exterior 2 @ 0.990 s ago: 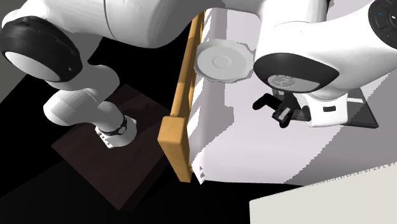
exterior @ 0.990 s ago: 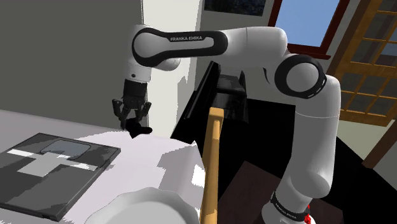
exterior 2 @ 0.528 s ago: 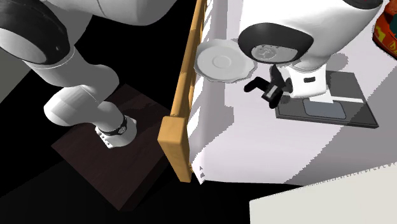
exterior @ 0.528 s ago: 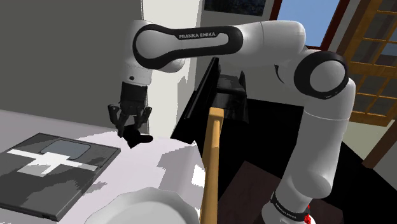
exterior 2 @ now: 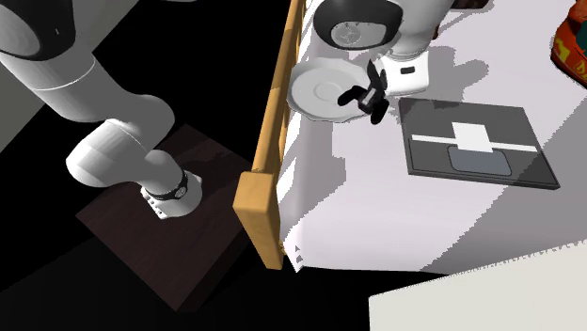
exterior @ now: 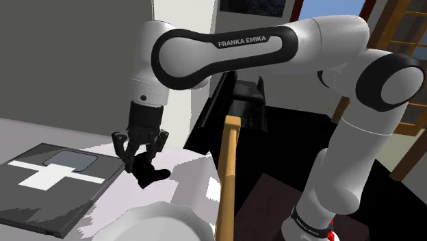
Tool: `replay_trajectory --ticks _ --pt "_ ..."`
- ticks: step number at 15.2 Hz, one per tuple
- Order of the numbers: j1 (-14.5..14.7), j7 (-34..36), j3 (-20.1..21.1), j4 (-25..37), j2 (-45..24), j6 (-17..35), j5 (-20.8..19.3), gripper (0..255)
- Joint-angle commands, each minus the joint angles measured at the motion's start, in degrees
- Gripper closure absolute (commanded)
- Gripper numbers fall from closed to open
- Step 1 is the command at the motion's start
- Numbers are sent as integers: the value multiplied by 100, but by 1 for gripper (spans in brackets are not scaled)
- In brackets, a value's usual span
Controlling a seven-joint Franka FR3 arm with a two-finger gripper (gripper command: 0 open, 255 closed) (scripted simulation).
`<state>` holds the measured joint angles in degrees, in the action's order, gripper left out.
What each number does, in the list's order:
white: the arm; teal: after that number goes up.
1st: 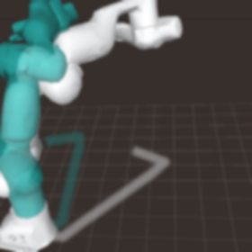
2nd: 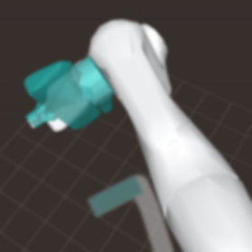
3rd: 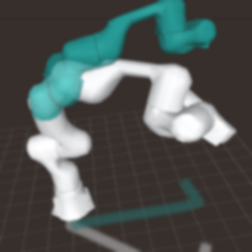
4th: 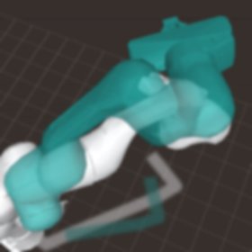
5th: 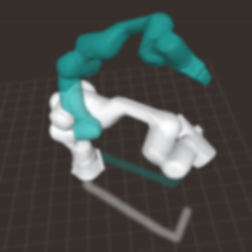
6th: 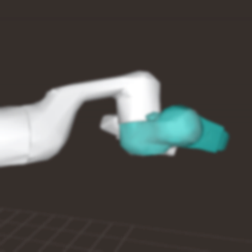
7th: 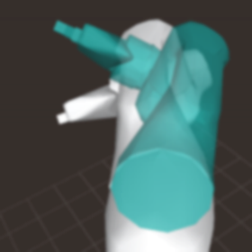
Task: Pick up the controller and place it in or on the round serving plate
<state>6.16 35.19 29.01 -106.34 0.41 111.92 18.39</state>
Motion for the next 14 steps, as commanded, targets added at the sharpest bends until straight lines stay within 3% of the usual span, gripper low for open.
replay_trajectory --ticks 1,14 --pt "114 205 115 -148 144 86 59 255" --pt "788 1501 928 -772 758 604 312 255"
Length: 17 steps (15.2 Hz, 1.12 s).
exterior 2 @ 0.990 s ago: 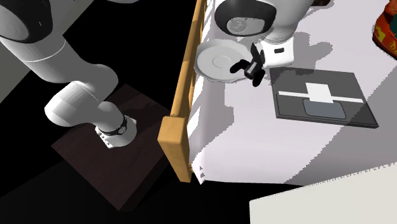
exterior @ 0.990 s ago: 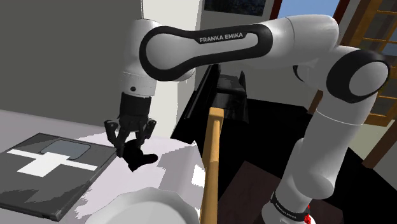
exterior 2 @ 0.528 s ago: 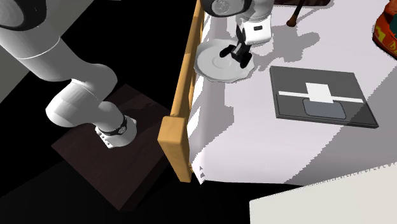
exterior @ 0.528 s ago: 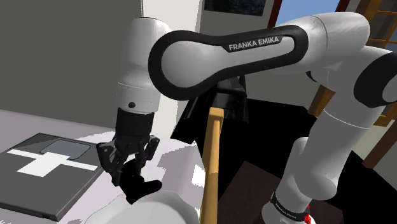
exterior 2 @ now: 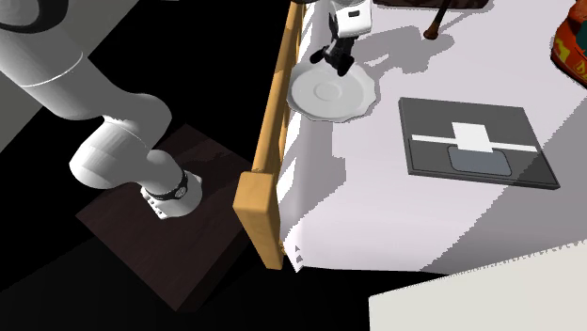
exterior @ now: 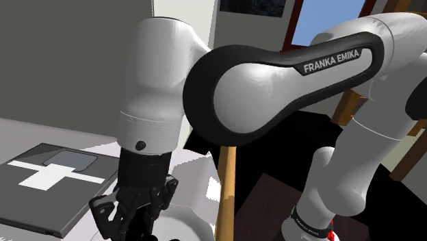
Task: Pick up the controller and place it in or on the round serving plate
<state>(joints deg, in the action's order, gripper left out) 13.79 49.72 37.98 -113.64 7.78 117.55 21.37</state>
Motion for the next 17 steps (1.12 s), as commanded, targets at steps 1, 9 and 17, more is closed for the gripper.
replay_trajectory --ticks 1,9,17 --pt "28 34 39 -106 8 116 19 255" --pt "60 -69 115 -582 -154 726 29 255" --pt "79 -115 167 -846 -309 1123 7 255"
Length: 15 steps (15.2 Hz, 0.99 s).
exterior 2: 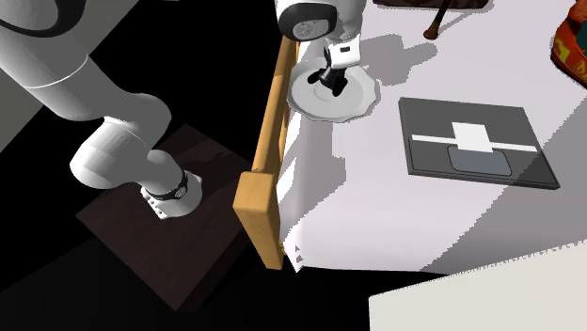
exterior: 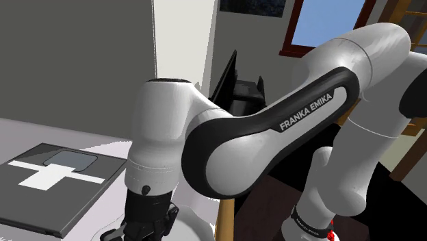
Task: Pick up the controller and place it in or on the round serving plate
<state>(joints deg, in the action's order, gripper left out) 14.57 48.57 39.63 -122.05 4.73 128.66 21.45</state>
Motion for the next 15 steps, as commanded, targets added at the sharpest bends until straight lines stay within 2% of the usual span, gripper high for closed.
replay_trajectory --ticks 1,4,5,10,14,15 --pt "1 0 2 -6 -4 12 -1 255" --pt "1 0 2 -6 -4 12 -1 255" --pt "1 -1 2 -6 -3 12 -1 0" --pt "1 -1 2 -6 -4 12 -1 0" --pt "-78 -146 -214 305 451 -751 185 0" --pt "-76 -146 -215 305 451 -751 184 0"
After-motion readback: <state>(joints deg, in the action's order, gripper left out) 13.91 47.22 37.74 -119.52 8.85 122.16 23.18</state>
